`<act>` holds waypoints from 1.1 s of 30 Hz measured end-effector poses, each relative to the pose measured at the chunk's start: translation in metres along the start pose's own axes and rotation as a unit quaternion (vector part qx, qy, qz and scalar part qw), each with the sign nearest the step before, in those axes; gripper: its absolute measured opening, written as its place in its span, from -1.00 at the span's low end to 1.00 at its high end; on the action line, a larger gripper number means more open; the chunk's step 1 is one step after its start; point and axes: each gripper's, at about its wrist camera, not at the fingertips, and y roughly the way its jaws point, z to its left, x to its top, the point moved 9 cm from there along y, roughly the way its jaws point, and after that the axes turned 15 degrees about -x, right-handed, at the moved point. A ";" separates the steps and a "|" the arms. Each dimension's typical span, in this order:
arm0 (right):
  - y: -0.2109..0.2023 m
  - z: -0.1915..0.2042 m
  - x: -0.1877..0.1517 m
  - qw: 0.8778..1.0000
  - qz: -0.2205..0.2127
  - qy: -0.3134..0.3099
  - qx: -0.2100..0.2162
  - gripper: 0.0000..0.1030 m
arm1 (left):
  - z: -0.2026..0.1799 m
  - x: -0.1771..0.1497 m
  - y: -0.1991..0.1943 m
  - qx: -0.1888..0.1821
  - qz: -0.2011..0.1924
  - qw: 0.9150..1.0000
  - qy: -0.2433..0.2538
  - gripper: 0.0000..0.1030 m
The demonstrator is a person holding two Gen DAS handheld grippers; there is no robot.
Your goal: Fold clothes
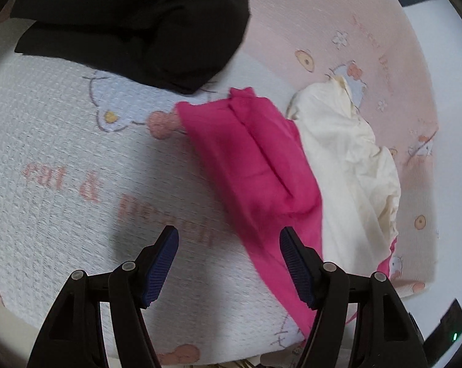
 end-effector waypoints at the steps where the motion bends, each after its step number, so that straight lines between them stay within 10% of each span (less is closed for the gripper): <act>1: 0.000 0.008 -0.002 1.000 -0.002 -0.018 -0.006 0.27 | 0.002 0.002 0.001 0.003 0.001 1.000 0.004 0.29; 33: 0.043 0.114 -0.046 0.926 -0.056 -0.323 -0.186 0.27 | 0.008 0.038 0.028 -0.122 0.018 0.992 -0.022 0.28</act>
